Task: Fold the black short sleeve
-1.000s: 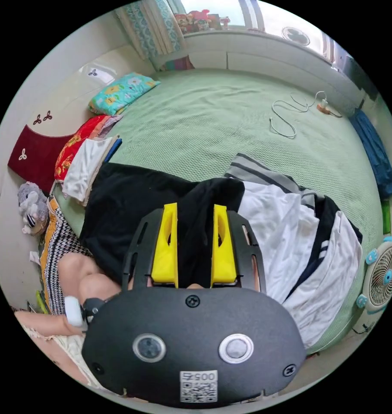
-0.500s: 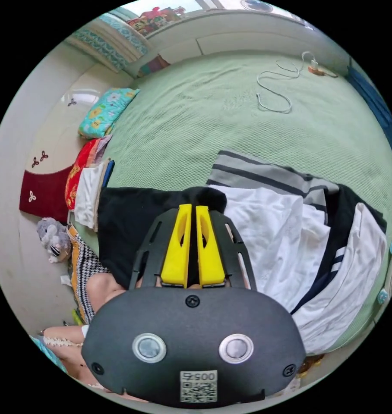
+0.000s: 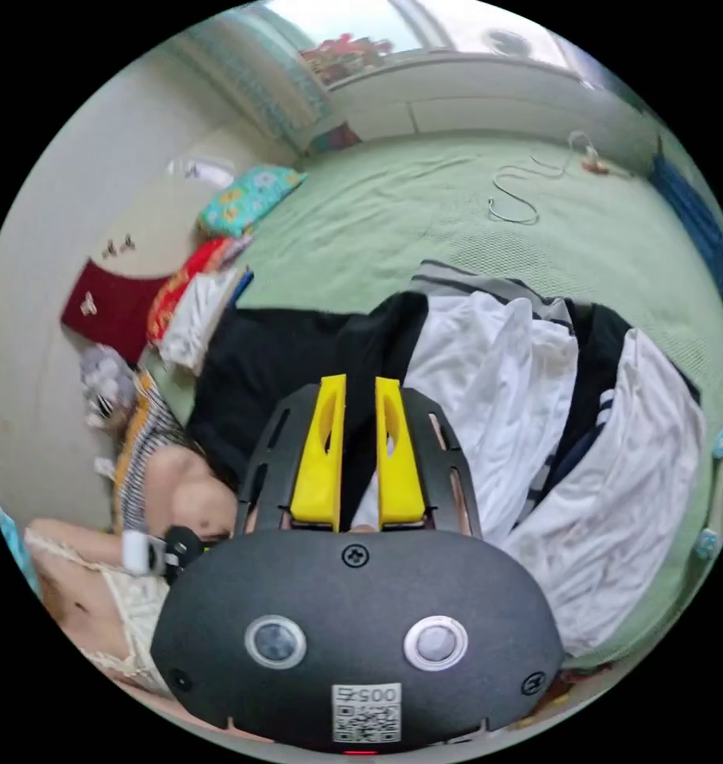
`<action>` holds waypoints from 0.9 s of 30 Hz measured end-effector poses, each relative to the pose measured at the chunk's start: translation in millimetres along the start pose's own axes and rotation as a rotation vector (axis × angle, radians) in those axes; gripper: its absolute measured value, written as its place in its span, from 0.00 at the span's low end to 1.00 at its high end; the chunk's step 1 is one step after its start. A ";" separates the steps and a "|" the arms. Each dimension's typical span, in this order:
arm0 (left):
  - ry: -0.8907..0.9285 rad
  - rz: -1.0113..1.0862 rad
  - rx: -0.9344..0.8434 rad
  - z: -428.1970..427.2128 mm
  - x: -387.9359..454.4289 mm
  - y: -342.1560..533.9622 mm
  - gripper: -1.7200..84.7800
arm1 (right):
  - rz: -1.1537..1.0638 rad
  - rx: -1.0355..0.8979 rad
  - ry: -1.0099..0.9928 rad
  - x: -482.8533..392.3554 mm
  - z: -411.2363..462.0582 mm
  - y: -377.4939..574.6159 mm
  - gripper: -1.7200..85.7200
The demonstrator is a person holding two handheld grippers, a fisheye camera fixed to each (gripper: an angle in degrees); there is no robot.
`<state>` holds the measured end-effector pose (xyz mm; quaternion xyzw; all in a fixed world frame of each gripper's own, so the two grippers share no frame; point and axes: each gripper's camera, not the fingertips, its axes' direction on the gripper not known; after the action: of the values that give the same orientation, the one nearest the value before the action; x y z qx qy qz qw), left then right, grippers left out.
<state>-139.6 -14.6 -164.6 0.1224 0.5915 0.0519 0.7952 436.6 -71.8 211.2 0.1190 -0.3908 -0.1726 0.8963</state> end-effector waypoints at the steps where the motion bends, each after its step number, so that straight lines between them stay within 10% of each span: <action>1: -0.012 -0.003 0.002 -5.2 -3.4 1.8 0.01 | -0.031 -0.007 0.051 -21.6 5.0 16.2 0.13; 13: -0.064 -0.443 0.212 -146.4 -176.9 49.1 0.01 | 0.113 0.064 0.039 -91.8 36.5 83.5 0.00; 23: -0.411 -0.674 -0.131 -127.0 -302.6 121.1 0.01 | 0.361 0.054 -0.077 -73.9 67.7 139.1 0.01; 27: -0.434 -0.602 -0.125 -129.6 -308.2 133.6 0.01 | 0.315 0.117 0.214 -132.8 47.3 164.6 0.01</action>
<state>-345.7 61.5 120.7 -0.0976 0.4143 -0.1755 0.8877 352.9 128.1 212.5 0.1259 -0.3162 0.0064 0.9403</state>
